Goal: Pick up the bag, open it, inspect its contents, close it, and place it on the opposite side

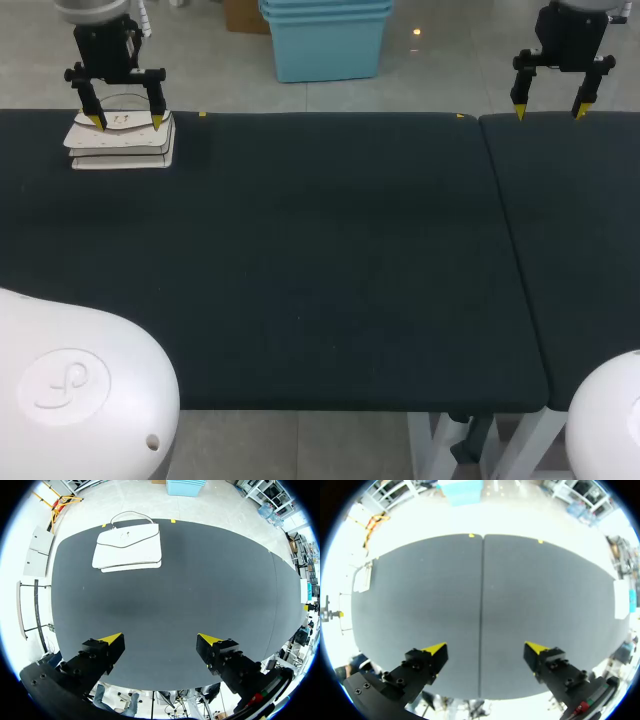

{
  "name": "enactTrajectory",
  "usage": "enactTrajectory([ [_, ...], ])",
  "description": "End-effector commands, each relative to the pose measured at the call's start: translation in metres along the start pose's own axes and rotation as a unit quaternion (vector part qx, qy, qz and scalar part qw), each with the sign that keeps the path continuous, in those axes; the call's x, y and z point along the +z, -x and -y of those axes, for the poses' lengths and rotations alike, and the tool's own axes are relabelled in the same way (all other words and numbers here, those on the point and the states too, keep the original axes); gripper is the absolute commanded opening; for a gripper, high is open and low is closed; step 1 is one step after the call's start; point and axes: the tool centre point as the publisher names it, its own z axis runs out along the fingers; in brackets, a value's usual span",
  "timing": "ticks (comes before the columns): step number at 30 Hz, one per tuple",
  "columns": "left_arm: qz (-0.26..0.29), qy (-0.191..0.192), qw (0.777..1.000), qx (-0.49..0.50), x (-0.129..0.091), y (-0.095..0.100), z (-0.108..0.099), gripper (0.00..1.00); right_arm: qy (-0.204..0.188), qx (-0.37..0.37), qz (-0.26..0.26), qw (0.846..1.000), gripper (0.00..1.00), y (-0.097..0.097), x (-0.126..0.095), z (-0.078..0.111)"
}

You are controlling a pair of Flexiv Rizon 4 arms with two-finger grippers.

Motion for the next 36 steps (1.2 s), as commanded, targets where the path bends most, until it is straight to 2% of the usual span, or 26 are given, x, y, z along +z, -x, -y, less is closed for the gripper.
enactTrajectory([
  [1,0.001,0.000,1.000,0.000,0.000,0.000,0.000,1.00,0.000,0.000,0.000,1.000,1.00,0.000,0.000,0.000],
  [15,0.008,0.002,1.000,0.002,0.003,-0.003,0.002,1.00,0.000,0.000,0.000,1.000,1.00,0.000,0.000,0.000],
  [18,-0.019,0.000,1.000,0.010,0.005,-0.003,0.003,1.00,0.000,0.000,0.000,1.000,1.00,0.000,0.000,0.000],
  [24,-0.135,0.006,0.991,0.022,0.008,0.016,0.002,1.00,0.032,-0.096,0.007,0.995,1.00,-0.008,-0.004,-0.005],
  [27,-0.182,0.010,0.983,0.030,0.010,0.029,0.004,1.00,0.048,-0.166,0.005,0.985,1.00,-0.016,-0.005,-0.005],
  [29,-0.212,0.007,0.976,0.038,0.011,0.040,0.006,1.00,0.068,-0.212,-0.014,0.975,1.00,-0.022,-0.004,-0.003],
  [33,-0.260,0.008,0.965,0.038,0.013,0.058,0.008,1.00,0.103,-0.310,-0.035,0.944,1.00,-0.033,0.001,0.004],
  [36,-0.272,0.005,0.962,0.032,0.017,0.070,0.010,1.00,0.128,-0.367,-0.050,0.920,1.00,-0.042,0.009,0.010],
])
